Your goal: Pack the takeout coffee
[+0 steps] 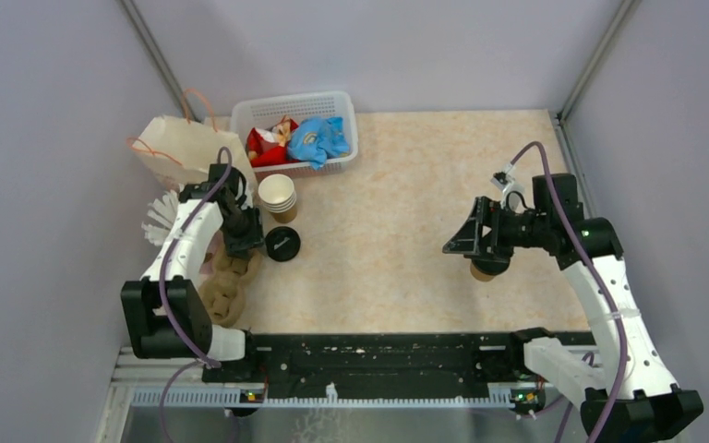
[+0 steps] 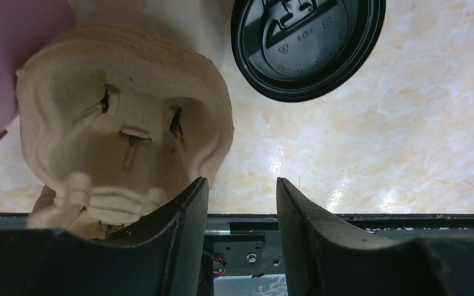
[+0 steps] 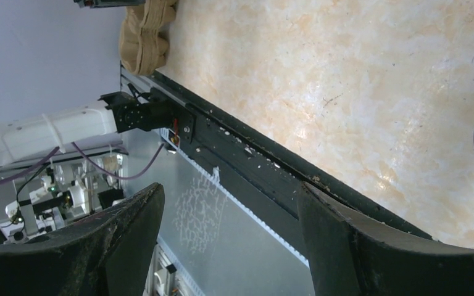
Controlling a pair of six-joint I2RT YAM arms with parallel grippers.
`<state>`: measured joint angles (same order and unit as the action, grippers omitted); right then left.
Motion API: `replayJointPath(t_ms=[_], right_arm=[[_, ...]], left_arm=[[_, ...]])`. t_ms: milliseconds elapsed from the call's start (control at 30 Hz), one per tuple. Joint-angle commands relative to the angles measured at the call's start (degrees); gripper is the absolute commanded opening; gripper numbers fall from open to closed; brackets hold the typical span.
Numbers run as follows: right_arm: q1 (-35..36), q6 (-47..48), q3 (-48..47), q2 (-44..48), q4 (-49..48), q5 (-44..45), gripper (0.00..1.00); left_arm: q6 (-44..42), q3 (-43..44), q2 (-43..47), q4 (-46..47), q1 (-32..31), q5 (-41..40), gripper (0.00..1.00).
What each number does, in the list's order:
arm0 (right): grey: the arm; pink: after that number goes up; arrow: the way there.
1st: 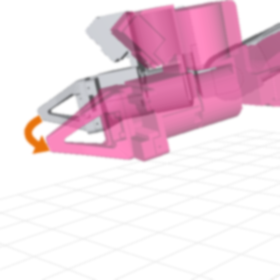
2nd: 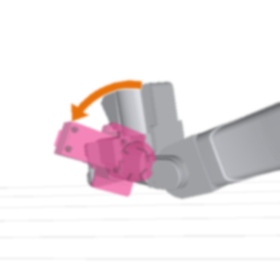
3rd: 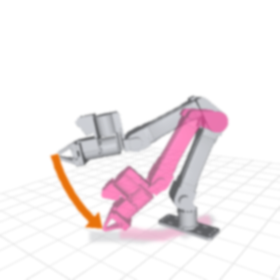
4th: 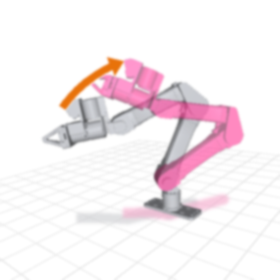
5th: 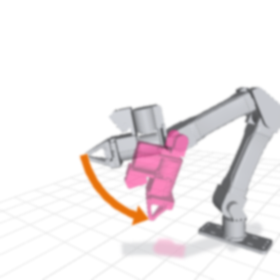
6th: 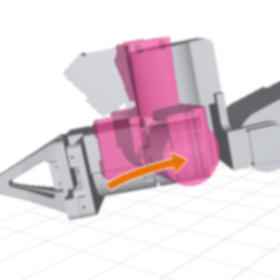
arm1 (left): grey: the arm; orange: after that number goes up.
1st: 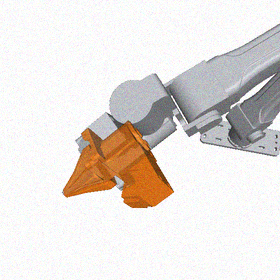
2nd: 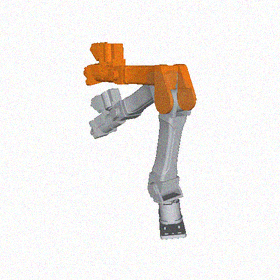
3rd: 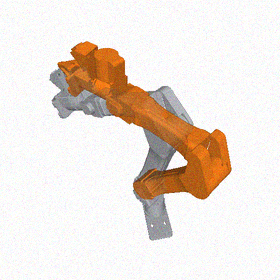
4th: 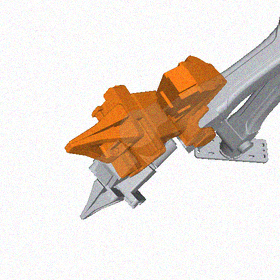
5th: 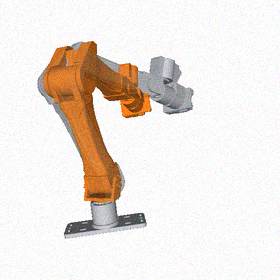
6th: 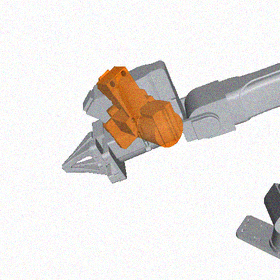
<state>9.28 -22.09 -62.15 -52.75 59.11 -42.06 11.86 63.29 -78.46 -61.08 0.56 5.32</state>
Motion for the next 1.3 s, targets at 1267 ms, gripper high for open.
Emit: replayJointPath(t_ms=[1267], right_arm=[[4.85,2.33,-3.98,-2.3,-1.37,0.15,0.78]], left_arm=[[-2.61,0.91,-6.05,3.07,4.1,1.12,0.48]])
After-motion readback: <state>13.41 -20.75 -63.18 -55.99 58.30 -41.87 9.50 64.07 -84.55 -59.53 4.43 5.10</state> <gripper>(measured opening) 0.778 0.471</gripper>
